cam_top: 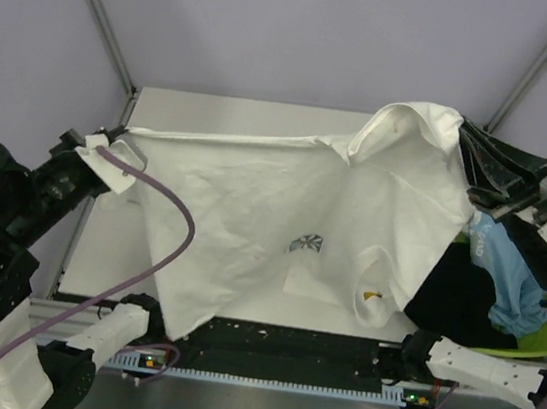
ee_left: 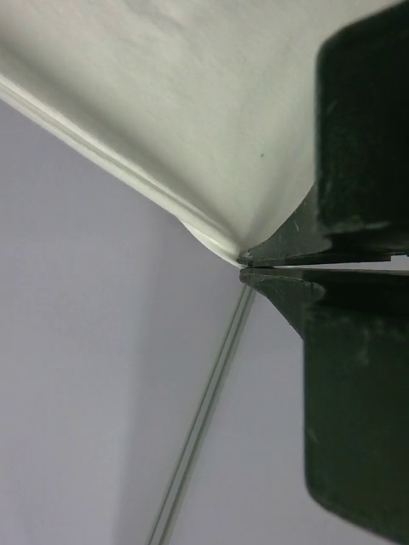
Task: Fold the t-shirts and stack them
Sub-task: Flatten out the tshirt, then grap the side of the flattened tshirt closest away from the robot with both arms
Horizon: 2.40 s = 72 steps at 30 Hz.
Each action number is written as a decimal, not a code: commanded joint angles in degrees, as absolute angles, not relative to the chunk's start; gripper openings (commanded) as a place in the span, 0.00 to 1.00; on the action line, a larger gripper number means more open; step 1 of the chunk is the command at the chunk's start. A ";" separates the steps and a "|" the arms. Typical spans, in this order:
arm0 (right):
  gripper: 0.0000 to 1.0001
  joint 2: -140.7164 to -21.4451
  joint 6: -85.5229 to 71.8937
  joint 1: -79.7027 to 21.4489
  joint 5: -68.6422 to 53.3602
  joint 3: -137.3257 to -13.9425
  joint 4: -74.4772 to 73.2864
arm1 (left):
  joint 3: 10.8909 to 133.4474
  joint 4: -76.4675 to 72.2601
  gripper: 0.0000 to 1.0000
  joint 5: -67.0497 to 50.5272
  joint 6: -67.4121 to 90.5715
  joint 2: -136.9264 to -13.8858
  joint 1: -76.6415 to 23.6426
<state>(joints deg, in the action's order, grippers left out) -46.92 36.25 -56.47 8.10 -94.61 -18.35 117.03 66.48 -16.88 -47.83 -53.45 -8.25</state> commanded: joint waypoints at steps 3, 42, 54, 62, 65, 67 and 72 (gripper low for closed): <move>0.00 -57.20 44.03 -53.72 18.20 -97.90 -12.39 | 112.24 57.85 0.00 -8.88 -46.76 -63.00 -7.91; 0.36 -137.10 17.07 -6.33 -1.06 -122.86 20.49 | 133.15 -5.89 0.77 23.02 -57.75 -144.31 -14.24; 0.99 -107.63 19.67 -7.55 -27.29 -105.70 -11.25 | 118.07 37.57 0.98 -11.74 -48.06 -114.38 -13.71; 0.89 -78.60 43.50 -24.93 -33.32 -65.15 -20.19 | 86.35 57.74 0.86 -23.11 -70.72 -94.95 -6.43; 0.76 -76.82 43.77 -32.41 -29.37 -62.32 -31.60 | 74.65 53.01 0.85 -23.90 -77.15 -90.02 -1.95; 0.75 -76.47 47.09 -37.94 -26.91 -60.04 -39.52 | 67.44 50.11 0.85 -23.30 -80.76 -88.69 -0.36; 0.71 -72.33 47.74 -47.10 -22.33 -47.82 -36.04 | 56.44 38.95 0.86 -19.34 -82.17 -87.89 -0.44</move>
<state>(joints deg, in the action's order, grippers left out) -75.42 45.08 -42.50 -25.21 -52.88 -31.42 61.60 47.77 -18.83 -76.44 -90.39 0.32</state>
